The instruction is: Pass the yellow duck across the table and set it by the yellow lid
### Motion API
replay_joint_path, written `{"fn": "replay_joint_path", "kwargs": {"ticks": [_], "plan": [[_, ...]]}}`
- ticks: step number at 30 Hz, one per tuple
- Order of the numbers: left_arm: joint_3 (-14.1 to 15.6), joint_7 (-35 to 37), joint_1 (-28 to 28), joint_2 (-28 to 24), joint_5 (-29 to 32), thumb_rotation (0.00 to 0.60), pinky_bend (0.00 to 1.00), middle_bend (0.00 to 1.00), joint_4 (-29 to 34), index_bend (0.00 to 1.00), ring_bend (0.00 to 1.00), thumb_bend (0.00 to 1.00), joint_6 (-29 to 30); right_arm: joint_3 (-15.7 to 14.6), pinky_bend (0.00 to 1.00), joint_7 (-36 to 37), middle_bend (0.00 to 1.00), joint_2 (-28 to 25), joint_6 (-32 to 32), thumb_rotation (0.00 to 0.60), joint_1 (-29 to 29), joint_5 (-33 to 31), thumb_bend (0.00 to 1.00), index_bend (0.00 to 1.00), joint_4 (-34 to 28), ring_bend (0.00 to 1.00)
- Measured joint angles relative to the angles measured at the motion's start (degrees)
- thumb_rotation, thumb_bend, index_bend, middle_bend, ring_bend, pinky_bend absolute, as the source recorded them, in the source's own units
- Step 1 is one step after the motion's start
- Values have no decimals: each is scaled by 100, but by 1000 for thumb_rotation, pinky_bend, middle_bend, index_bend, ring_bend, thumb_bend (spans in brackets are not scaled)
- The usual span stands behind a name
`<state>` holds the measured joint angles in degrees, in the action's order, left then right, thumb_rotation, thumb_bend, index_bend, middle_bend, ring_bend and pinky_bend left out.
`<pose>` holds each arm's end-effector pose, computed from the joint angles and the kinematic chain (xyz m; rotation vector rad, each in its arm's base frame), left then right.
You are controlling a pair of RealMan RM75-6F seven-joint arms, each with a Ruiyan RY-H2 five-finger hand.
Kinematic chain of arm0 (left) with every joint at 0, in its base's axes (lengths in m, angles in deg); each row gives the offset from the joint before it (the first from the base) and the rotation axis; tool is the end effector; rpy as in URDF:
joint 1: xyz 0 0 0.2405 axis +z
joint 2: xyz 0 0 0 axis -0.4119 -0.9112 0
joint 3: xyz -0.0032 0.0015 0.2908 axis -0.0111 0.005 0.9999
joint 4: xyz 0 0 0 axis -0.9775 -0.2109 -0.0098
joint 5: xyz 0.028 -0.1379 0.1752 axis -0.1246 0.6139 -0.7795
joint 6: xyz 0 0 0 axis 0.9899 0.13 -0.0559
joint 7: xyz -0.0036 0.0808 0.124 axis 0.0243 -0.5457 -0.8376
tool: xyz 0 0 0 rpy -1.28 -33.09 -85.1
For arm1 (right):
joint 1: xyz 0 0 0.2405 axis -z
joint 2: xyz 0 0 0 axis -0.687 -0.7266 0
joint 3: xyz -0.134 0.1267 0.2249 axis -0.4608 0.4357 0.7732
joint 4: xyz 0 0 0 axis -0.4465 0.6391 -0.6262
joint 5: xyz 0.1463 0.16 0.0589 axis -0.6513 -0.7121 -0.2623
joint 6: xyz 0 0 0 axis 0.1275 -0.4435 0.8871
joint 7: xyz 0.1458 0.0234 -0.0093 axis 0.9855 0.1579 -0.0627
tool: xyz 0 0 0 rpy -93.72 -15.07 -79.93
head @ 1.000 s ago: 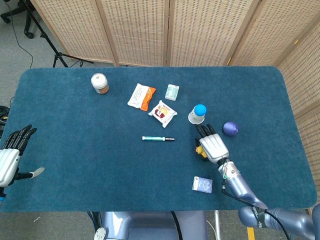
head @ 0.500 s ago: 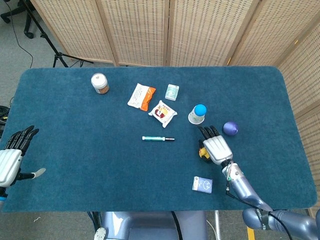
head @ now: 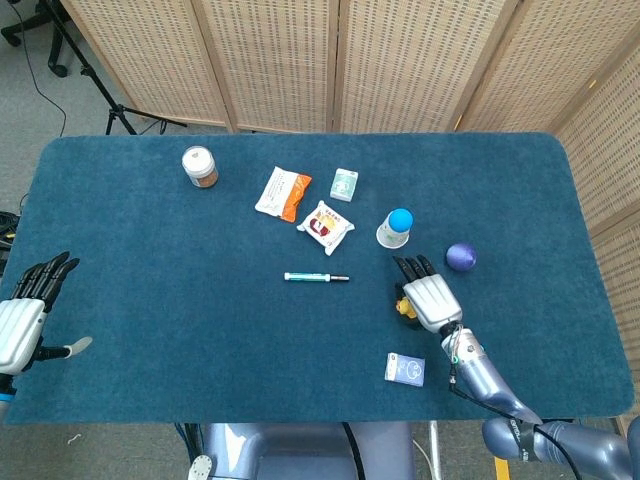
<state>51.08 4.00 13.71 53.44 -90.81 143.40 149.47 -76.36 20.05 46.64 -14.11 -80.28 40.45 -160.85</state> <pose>-0.3043 0.2144 0.1829 -1.4499 -1.0849 -1.0115 -0.2337 -0.3464 -0.0208 1.8917 -0.8721 0.7471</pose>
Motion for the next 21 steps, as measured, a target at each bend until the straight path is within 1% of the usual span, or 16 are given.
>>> {"fn": "replay_joint_path", "kwargs": {"ticks": [4,10,17,21], "plan": [[-1,13,1,-6,-3,600,0,0,-3,0,0,33,0,15,0,-24,0,-33,62,600,1,-63,388,437,-32,0],[7,24,2,-10,-23,600,0,0,-2,0,0,33,1,24,0,-89,0,-80,88,600,7,-98,388,397,-95,0],[10,12,1,-10,-27,600,0,0,3,0,0,33,-2,38,0,-130,0,-118,62,600,24,-107,388,388,-170,0],[11,14,0,-10,-30,600,0,0,3,0,0,34,-4,52,0,-97,0,-220,-53,600,70,-30,388,386,-342,0]]}}
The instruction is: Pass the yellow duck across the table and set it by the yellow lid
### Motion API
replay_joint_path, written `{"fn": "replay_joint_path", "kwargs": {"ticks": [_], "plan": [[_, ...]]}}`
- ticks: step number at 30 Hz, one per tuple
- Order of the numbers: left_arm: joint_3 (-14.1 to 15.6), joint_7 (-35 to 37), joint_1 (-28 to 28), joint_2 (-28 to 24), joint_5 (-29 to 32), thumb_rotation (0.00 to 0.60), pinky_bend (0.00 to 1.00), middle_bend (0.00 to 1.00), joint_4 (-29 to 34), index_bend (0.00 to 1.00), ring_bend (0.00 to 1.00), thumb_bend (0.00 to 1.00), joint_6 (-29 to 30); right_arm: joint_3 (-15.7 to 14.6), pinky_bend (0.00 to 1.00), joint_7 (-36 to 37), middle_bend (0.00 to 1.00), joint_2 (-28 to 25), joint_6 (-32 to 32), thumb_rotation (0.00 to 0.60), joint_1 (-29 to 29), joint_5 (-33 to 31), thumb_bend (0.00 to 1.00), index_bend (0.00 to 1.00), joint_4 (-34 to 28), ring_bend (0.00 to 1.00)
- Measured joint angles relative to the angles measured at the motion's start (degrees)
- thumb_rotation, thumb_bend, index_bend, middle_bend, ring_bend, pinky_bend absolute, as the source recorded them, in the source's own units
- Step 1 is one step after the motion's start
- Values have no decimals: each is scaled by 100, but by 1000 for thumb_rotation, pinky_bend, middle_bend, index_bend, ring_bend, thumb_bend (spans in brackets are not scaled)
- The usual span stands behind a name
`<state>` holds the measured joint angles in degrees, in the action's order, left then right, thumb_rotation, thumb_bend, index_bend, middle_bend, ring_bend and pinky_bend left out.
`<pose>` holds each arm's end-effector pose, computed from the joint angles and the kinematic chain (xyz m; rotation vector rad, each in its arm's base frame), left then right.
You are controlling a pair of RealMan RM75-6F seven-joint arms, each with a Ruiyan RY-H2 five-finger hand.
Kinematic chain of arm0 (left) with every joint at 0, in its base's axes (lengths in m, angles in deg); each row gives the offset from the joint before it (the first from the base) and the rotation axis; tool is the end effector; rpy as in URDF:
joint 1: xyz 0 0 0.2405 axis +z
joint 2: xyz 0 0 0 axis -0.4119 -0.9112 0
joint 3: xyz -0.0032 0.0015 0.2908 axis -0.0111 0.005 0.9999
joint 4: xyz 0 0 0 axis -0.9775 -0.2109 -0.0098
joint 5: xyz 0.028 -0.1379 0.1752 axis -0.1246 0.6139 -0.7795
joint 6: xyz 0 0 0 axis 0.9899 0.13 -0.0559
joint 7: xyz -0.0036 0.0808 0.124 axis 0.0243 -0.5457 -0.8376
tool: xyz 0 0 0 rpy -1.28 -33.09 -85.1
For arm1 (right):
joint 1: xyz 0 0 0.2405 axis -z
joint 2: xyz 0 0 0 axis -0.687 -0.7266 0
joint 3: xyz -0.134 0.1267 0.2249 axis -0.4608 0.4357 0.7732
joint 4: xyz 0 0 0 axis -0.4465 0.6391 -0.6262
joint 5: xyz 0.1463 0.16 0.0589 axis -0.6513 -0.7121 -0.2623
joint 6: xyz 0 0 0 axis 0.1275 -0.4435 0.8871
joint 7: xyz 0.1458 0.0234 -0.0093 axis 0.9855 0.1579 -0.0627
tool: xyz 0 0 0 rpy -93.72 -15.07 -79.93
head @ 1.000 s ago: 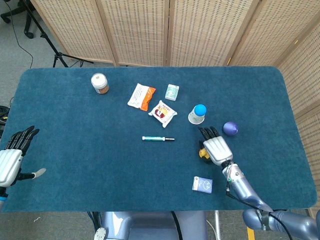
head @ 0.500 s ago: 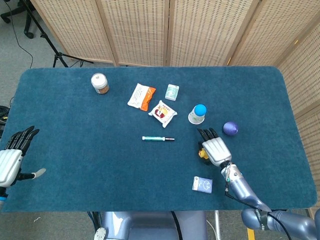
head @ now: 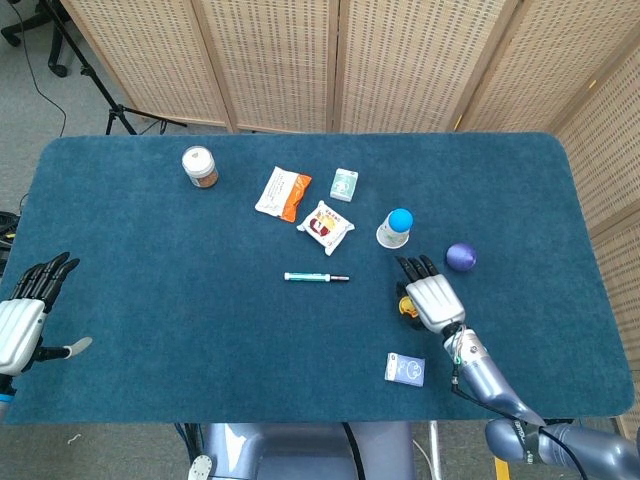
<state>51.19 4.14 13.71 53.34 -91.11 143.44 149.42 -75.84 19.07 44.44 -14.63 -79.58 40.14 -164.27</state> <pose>-0.3039 0.2139 0.1828 -1.4551 -1.0859 -1.0123 -0.2303 -0.3421 -0.0093 1.8821 -0.8780 0.7565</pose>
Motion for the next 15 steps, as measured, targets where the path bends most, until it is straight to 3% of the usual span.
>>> {"fn": "replay_joint_path", "kwargs": {"ticks": [5,9,12,15], "plan": [[13,-4,2,0,-32,600,0,0,-1,0,0,34,3,-13,0,80,0,-330,-351,600,142,308,356,328,-464,0],[34,-7,32,5,-97,600,0,0,-14,0,0,33,70,-97,0,251,0,-722,-977,600,438,821,18,157,-818,0],[56,-36,79,24,-124,600,0,0,-33,0,0,31,140,-176,0,443,0,-904,-1499,600,706,1187,0,49,-867,0],[75,-107,164,65,-112,600,0,0,-54,0,0,29,263,-287,0,786,0,-1043,-2243,600,1107,1624,0,13,-742,0]]}}
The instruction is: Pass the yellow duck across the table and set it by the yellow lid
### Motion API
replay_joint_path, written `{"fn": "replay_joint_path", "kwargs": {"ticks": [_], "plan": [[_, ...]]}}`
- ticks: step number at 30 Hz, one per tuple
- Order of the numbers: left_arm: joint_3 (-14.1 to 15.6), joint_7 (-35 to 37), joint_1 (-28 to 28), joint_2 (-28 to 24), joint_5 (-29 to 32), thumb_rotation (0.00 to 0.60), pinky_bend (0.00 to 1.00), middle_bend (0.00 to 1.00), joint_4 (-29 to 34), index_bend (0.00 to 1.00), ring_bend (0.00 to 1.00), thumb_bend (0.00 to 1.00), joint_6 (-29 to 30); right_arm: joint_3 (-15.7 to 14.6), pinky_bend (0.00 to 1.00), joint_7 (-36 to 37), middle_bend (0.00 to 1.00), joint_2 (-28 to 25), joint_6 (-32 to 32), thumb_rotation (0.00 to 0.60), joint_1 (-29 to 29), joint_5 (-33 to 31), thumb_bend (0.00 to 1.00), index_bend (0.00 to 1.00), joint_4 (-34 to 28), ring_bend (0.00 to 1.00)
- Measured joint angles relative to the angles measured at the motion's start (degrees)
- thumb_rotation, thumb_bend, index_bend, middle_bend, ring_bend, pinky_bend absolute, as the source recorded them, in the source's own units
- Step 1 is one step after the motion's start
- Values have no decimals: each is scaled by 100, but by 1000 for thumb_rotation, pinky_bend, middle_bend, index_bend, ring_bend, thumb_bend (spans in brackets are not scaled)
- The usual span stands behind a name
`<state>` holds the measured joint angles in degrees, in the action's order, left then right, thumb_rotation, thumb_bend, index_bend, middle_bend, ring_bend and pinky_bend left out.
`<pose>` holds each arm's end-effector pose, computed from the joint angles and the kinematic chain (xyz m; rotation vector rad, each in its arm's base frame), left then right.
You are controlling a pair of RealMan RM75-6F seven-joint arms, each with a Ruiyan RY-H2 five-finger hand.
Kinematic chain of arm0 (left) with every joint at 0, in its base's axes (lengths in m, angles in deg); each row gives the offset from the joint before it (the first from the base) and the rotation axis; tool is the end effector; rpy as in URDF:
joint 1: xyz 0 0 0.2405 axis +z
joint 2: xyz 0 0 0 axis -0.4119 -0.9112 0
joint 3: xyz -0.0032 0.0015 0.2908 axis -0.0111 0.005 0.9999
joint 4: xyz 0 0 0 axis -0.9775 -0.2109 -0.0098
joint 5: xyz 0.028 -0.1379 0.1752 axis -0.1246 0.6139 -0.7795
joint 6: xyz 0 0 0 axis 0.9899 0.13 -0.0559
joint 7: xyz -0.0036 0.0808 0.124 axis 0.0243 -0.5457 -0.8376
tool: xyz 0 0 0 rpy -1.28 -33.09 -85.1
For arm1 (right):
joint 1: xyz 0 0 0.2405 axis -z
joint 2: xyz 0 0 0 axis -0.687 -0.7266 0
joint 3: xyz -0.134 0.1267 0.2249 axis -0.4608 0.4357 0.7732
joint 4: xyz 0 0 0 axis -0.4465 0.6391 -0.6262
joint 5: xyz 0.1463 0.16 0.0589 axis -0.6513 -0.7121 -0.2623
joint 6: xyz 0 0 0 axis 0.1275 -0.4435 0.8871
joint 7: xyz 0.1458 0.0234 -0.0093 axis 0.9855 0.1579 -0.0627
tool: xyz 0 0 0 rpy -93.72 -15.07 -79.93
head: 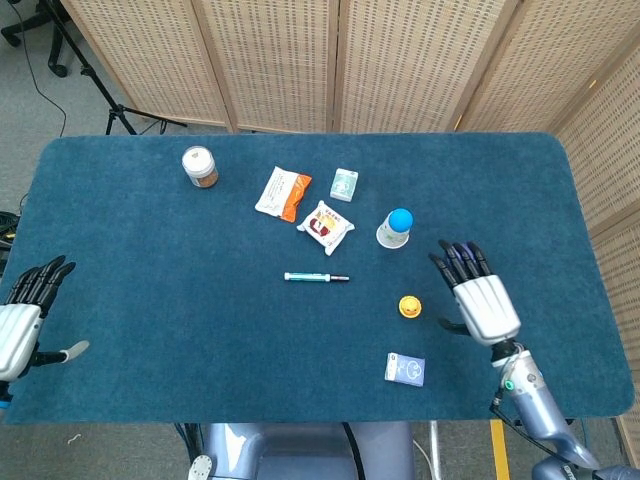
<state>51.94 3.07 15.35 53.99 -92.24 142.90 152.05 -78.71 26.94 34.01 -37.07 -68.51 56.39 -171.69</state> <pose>-0.3078 0.2028 0.1836 -1.4409 -1.0572 -1.0102 -0.2516 -0.2879 0.0879 1.6521 -0.6976 1.0137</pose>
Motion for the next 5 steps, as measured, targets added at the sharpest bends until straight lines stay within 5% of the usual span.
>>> {"fn": "replay_joint_path", "kwargs": {"ticks": [5], "plan": [[23,-111,201,98,47,600,0,0,-47,0,0,28,298,-173,0,768,0,-90,-992,600,662,508,0,13,398,0]]}}
